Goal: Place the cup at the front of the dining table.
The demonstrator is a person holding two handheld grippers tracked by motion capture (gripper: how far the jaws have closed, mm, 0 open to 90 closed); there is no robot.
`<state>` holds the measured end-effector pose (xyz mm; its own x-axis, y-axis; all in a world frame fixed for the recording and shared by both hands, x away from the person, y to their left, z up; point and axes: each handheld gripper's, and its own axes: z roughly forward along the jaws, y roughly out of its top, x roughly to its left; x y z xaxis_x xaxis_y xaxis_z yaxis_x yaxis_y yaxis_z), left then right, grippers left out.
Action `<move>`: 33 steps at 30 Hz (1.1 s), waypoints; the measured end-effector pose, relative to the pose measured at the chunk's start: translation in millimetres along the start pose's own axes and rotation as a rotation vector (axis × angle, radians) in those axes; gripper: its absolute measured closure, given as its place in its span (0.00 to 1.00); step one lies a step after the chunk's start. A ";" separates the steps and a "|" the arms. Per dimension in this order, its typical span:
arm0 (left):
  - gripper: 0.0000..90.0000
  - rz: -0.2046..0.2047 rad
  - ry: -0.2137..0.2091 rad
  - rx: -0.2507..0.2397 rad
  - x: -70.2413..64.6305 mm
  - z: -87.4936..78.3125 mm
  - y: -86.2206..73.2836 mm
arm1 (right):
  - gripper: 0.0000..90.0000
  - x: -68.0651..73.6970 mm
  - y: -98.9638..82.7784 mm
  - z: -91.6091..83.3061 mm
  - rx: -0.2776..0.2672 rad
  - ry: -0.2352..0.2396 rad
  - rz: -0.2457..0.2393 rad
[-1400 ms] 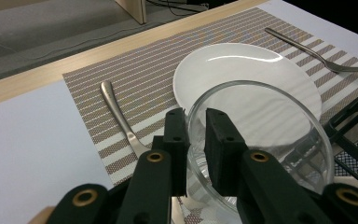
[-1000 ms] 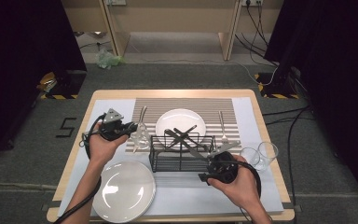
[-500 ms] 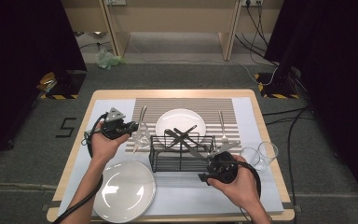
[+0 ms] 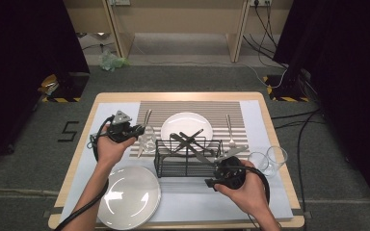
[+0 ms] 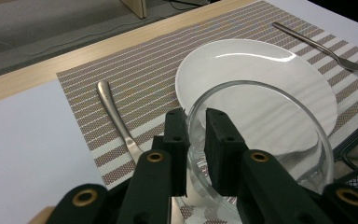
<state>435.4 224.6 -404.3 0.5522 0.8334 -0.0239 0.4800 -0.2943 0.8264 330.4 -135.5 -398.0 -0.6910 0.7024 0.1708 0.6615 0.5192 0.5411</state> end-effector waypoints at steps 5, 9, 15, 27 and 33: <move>0.87 -0.001 0.003 0.005 0.4 2.2 -0.2 | 0.60 0.3 0.1 0.4 0.001 0.002 0.000; 0.87 -0.003 -0.001 0.008 0.7 5.2 -0.5 | 0.60 0.5 0.0 1.0 0.003 0.001 -0.002; 0.87 -0.005 -0.001 0.014 2.2 9.5 -1.3 | 0.60 0.6 0.0 1.5 0.003 0.003 -0.005; 0.87 -0.009 0.001 0.018 3.4 16.6 -2.6 | 0.60 0.5 0.1 1.5 0.002 0.002 -0.005; 0.87 -0.008 0.000 0.025 2.5 19.9 -1.6 | 0.60 0.6 0.2 1.4 0.004 0.003 -0.005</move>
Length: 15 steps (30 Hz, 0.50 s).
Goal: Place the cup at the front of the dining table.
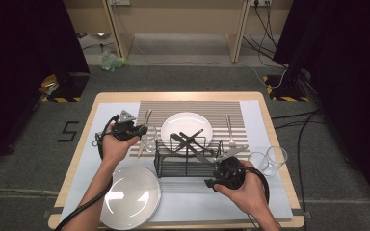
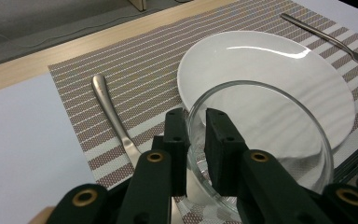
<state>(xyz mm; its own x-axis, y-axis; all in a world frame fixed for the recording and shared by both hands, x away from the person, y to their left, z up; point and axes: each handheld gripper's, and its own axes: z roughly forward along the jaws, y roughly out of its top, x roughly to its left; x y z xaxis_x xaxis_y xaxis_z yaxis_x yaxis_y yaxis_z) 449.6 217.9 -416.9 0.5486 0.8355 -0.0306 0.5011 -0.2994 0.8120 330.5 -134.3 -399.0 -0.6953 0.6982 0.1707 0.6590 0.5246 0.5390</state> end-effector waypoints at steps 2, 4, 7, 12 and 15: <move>0.87 0.001 -0.002 -0.001 -0.5 0.8 0.5 | 0.60 -0.2 -0.1 0.2 0.000 0.000 -0.001; 0.87 0.001 -0.003 0.001 -0.8 1.1 1.0 | 0.60 -0.2 -0.1 0.0 0.000 0.000 0.001; 0.87 -0.001 -0.006 -0.003 -1.3 1.8 1.4 | 0.60 -0.2 -0.1 0.1 -0.001 0.000 -0.001; 0.87 -0.001 -0.011 0.003 -1.6 3.9 1.7 | 0.60 0.2 0.0 0.7 0.002 0.001 -0.001; 0.87 -0.005 -0.010 0.002 -1.3 5.2 1.8 | 0.60 0.0 0.1 0.7 0.002 0.001 -0.001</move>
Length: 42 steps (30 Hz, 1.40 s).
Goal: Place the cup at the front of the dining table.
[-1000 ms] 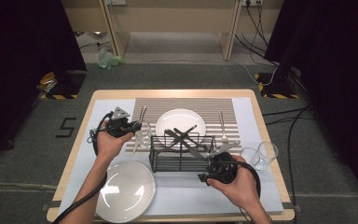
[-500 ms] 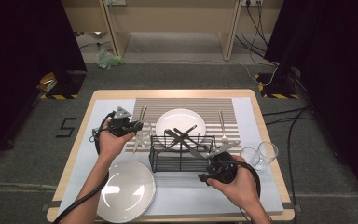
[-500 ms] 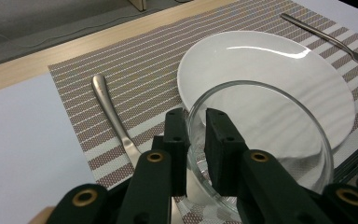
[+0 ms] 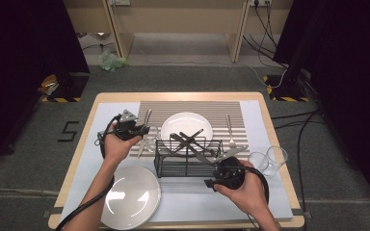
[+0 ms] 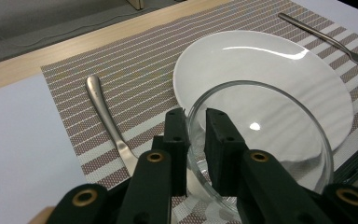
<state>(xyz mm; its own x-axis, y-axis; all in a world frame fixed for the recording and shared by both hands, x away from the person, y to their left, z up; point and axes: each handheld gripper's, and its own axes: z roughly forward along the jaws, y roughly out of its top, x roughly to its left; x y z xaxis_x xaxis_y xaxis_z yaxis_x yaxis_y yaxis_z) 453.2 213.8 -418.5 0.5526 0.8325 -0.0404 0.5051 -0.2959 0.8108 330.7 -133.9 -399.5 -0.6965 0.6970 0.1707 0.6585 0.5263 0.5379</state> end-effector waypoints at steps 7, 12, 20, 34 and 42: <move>0.87 -0.002 -0.002 0.007 0.6 1.3 1.4 | 0.60 0.2 0.0 0.3 0.003 0.001 0.001; 0.87 -0.020 -0.003 0.011 1.7 2.7 2.4 | 0.60 0.3 -0.1 0.2 0.002 0.000 0.002; 0.86 -0.051 -0.017 0.004 4.2 6.0 3.1 | 0.60 0.1 -0.2 0.3 0.000 0.001 0.000; 0.72 -0.058 -0.030 -0.028 5.9 4.2 5.5 | 0.60 0.7 -0.3 1.2 0.004 0.000 -0.001; 0.59 -0.056 -0.023 -0.044 4.3 -0.6 8.8 | 0.60 0.7 -0.4 0.9 0.002 0.001 0.001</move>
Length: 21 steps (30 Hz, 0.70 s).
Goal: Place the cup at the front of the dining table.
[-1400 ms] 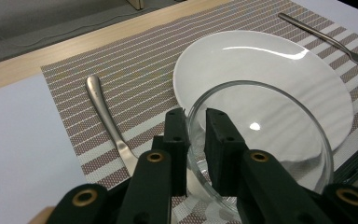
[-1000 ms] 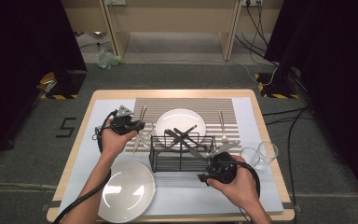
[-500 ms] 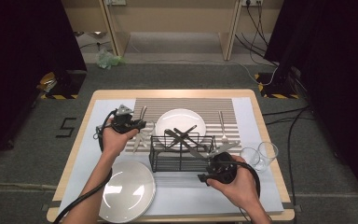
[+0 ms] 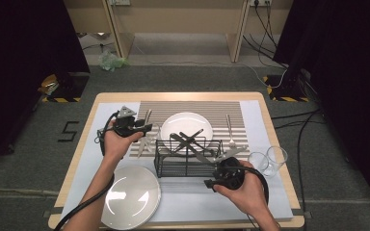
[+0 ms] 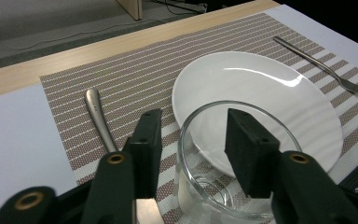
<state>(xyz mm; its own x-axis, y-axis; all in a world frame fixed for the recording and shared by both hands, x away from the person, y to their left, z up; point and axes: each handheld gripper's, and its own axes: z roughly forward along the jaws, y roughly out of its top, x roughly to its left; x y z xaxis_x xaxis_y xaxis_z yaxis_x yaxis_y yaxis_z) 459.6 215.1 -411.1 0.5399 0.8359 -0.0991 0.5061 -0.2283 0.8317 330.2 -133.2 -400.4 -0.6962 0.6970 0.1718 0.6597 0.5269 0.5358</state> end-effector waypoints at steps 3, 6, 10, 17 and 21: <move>0.54 0.001 0.009 -0.005 -0.8 -1.8 1.3 | 0.60 -0.3 0.0 0.0 0.000 -0.001 0.000; 0.51 0.002 0.012 -0.006 -2.0 -3.5 2.0 | 0.60 -0.3 -0.1 0.1 0.000 0.000 0.000; 0.47 0.001 0.021 -0.014 -2.6 -5.8 1.6 | 0.60 -0.4 -0.1 0.0 0.000 0.000 -0.001; 0.42 0.013 0.038 -0.040 -4.5 -12.9 2.5 | 0.60 -0.2 -0.1 0.2 0.001 -0.001 0.000; 0.41 0.022 0.040 -0.048 -6.5 -16.5 2.6 | 0.60 0.0 -0.1 0.4 0.001 -0.002 -0.001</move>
<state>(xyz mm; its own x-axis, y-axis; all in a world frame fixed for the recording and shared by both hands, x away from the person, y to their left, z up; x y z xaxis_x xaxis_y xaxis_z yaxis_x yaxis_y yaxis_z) 446.4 217.3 -399.3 0.5227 0.8505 -0.0588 0.4609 -0.2238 0.8588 330.3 -133.0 -400.7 -0.6960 0.6977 0.1698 0.6596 0.5278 0.5351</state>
